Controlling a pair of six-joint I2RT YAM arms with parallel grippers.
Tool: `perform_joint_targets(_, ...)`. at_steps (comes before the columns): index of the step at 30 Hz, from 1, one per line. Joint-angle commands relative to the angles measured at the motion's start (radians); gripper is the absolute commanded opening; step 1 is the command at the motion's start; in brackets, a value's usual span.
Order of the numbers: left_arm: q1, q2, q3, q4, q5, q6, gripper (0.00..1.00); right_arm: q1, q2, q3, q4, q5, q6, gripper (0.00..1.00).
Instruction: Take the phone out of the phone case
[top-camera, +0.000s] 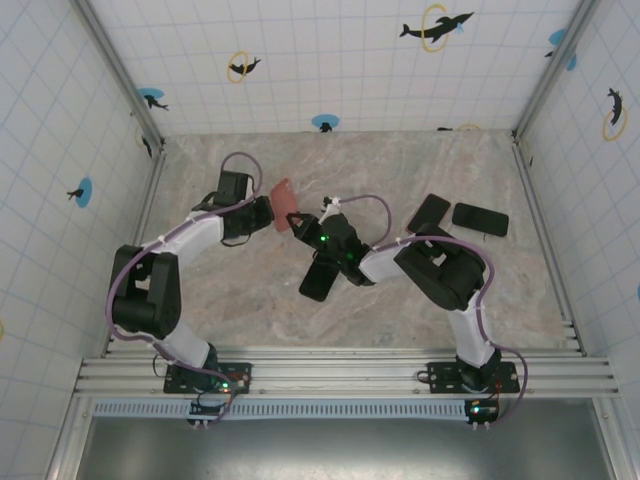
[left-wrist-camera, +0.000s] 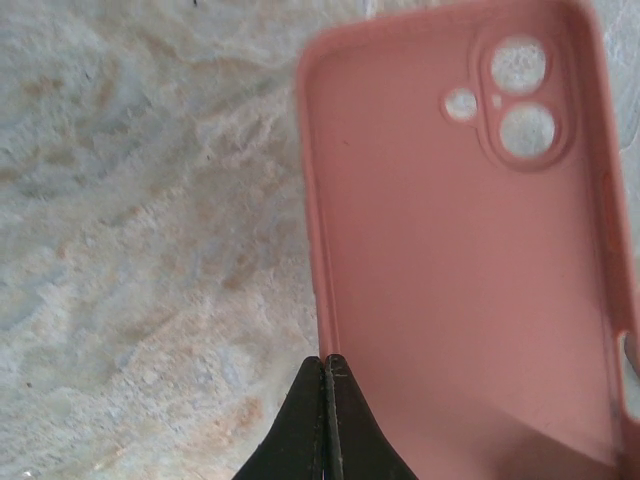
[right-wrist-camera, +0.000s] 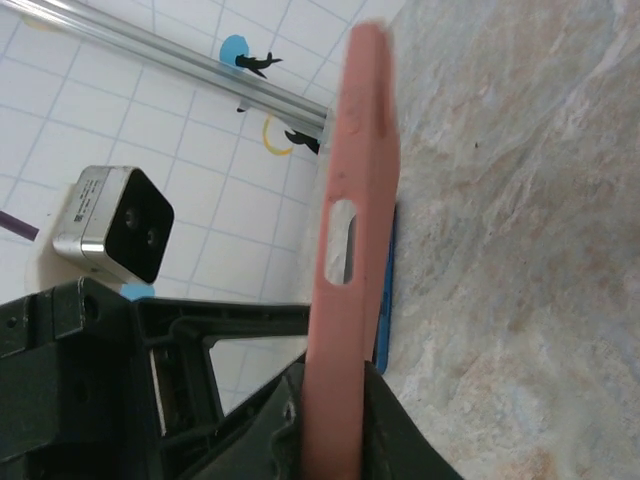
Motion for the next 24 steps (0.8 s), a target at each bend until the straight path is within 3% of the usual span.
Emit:
perform_joint_targets(1, 0.003, 0.023, 0.056, -0.065, -0.063, 0.070, 0.00, -0.002, -0.012, -0.010, 0.062, -0.009, -0.025, 0.25)
perform_joint_targets(14, 0.012, 0.096, 0.139, -0.172, -0.253, 0.234, 0.00, -0.036, -0.057, -0.054, -0.007, -0.029, -0.095, 0.50)
perform_joint_targets(24, 0.030, 0.202, 0.170, -0.158, -0.413, 0.293, 0.00, -0.076, -0.103, -0.113, -0.028, -0.024, -0.124, 0.55)
